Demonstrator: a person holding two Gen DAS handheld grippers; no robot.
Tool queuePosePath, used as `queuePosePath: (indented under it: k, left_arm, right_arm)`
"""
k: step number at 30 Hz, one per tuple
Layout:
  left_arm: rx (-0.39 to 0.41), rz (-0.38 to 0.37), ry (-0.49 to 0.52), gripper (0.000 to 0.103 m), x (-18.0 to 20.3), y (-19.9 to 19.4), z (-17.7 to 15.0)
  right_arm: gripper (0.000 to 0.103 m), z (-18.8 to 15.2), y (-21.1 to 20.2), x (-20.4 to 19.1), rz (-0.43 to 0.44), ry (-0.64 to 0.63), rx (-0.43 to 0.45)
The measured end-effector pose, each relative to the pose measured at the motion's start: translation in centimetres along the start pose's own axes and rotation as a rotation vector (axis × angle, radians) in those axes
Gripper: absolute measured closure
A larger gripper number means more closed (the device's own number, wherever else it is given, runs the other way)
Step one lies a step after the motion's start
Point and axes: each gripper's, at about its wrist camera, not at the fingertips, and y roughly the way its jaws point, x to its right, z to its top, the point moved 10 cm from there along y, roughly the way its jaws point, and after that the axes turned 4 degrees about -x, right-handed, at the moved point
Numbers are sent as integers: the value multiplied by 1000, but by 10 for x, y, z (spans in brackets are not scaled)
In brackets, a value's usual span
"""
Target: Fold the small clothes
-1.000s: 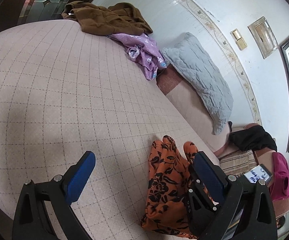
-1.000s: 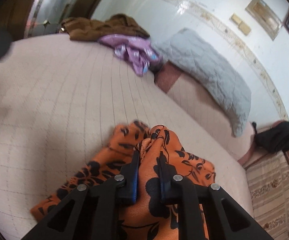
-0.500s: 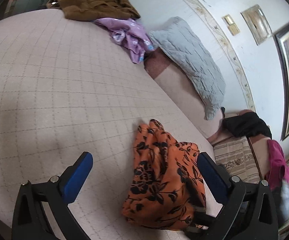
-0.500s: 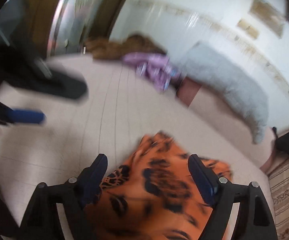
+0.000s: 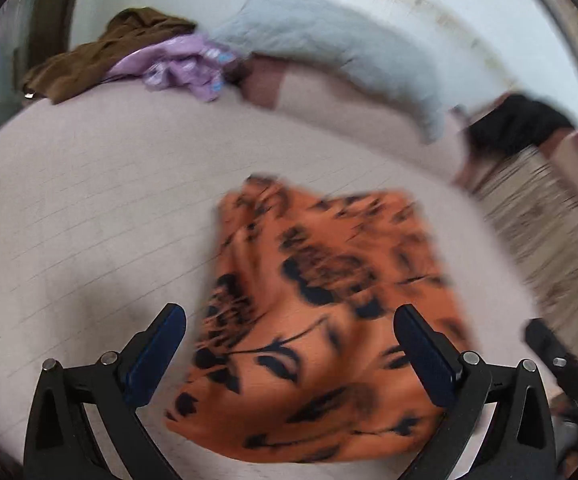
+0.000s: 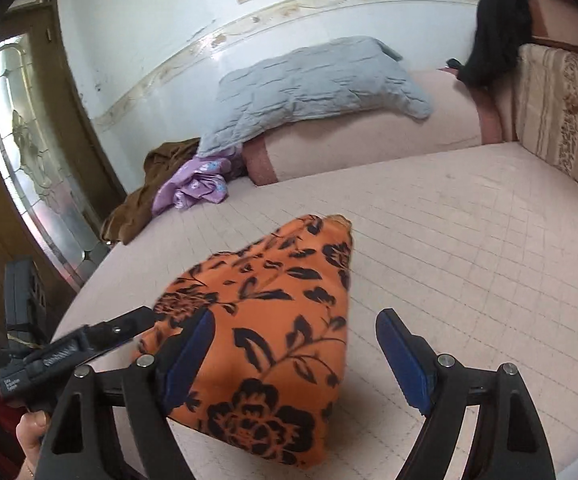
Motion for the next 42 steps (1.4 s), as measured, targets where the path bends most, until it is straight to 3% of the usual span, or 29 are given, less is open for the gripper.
queuePosePath:
  k: [2,5,9,11,14,17,20,23,28,30,33,39,42]
  left_arm:
    - [-51,60,-17,0,-11,12,-11]
    - [-111,70,-40,0,-23,22,-26]
    - [-135,71,-26,0,-30,26,-37]
    - [-105,105,20,0,-28,20,-34]
    - [-45,134,55,0,-23,1,-16]
    - [0,67,-1,0,-23,-13,14]
    - [-27,52,-13,0,-22,-2,40]
    - [-64,112,-5,0,-24,20,58]
    - [-99,157,-2,0,-22,60,77]
    - [-85,172,-2,0,-24,69,86]
    - [-77,195,5,0,-27,85,91]
    - [-124,202,18,0,-31,111,78]
    - [-121,196,13,0,-33,112,77]
  right_arm:
    - [18,-7,13,-1,-84,-72,-17]
    - [18,-25,24,-6,-208,-250,-42]
    - [18,-45,34,-4,-264,-353,-59]
    - [18,-48,37,2,-235,-313,-86]
    - [18,-32,32,5,-109,-202,-94]
    - [18,5,24,6,91,-39,-66]
    - [17,34,43,15,159,63,-96]
    - [17,51,77,26,119,100,-150]
    - [19,67,116,19,11,27,-149]
    - [39,74,127,10,-53,-56,-132]
    - [60,71,145,0,-94,-128,-160]
    - [62,36,190,1,-113,-148,-327]
    - [62,37,191,1,-107,-144,-347]
